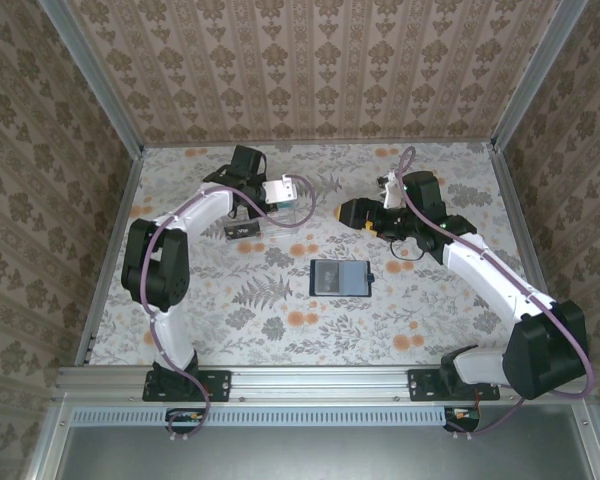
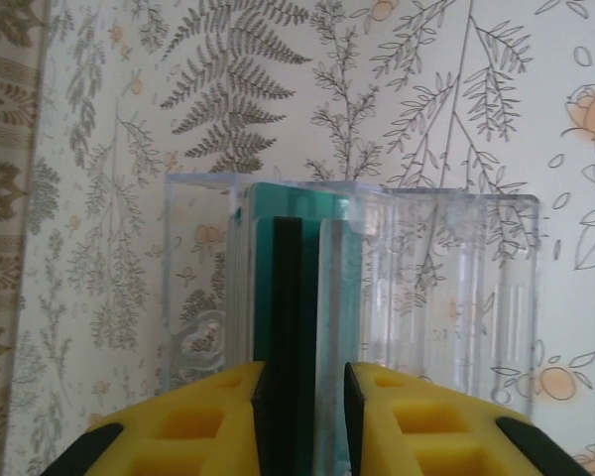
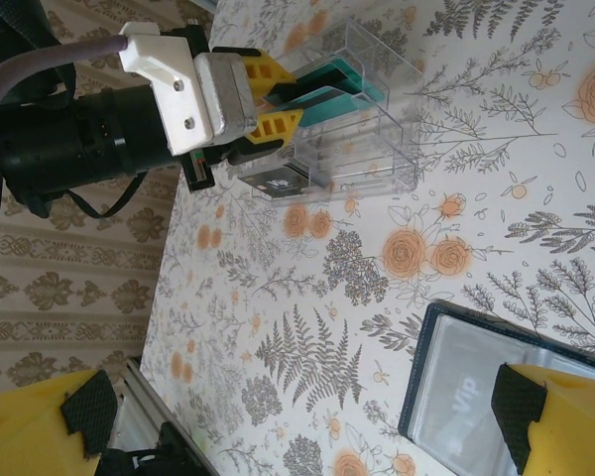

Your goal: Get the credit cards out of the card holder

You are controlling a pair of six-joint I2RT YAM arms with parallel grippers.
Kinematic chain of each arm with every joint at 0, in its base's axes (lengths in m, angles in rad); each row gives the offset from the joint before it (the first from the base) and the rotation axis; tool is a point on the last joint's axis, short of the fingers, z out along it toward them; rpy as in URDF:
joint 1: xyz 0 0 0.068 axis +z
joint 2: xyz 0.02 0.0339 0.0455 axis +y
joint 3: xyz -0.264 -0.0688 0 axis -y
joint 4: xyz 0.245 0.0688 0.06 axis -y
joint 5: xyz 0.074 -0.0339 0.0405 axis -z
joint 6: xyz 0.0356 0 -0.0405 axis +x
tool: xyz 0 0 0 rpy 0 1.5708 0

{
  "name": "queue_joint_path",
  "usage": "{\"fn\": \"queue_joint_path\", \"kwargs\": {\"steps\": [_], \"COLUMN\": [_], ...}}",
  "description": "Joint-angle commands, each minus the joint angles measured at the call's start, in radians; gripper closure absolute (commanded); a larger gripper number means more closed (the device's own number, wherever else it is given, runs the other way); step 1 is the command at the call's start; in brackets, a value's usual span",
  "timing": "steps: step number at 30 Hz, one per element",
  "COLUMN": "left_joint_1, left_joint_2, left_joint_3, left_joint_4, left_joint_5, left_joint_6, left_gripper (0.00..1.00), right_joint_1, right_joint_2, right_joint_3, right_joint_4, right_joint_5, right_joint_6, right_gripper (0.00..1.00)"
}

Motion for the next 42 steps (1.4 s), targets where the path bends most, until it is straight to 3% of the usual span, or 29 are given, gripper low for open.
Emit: {"fn": "queue_joint_path", "kwargs": {"steps": [1, 12, 19, 29, 31, 34, 38, 42], "left_joint_1": [0.006, 0.004, 0.004, -0.013, -0.021, -0.03, -0.028, -0.009], "left_joint_2": [-0.002, 0.033, 0.001, -0.182, -0.228, -0.305, -0.414, -0.507], "left_joint_3": [0.026, 0.022, 0.026, -0.028, -0.051, -0.105, -0.164, -0.206], "left_joint_4": [0.027, 0.109, 0.089, 0.123, 0.14, 0.184, 0.222, 0.238], "left_joint_5": [-0.032, -0.146, -0.091, 0.01, 0.011, -0.004, -0.035, -0.088], "left_joint_6": [-0.018, -0.029, -0.061, -0.278, -0.343, -0.459, -0.619, -0.794], "left_gripper": [0.7, 0.68, 0.67, 0.41, 0.29, 0.0, 0.0, 0.0], "right_joint_1": [-0.005, -0.005, -0.005, -0.004, -0.005, -0.002, 0.002, 0.04], "right_joint_2": [0.014, 0.022, 0.017, 0.018, 0.02, 0.027, 0.023, 0.026], "right_joint_3": [-0.002, 0.0, -0.005, 0.004, 0.012, 0.025, 0.032, 0.074], "right_joint_4": [0.025, 0.026, 0.015, -0.085, -0.125, -0.172, -0.194, -0.278], "right_joint_5": [-0.029, -0.038, -0.032, 0.101, 0.164, 0.241, 0.27, 0.383], "right_joint_6": [0.015, 0.017, 0.007, -0.04, -0.036, -0.045, -0.079, -0.161], "right_gripper": [0.0, 0.0, 0.0, 0.0, 0.0, 0.0, 0.0, 0.0]}}
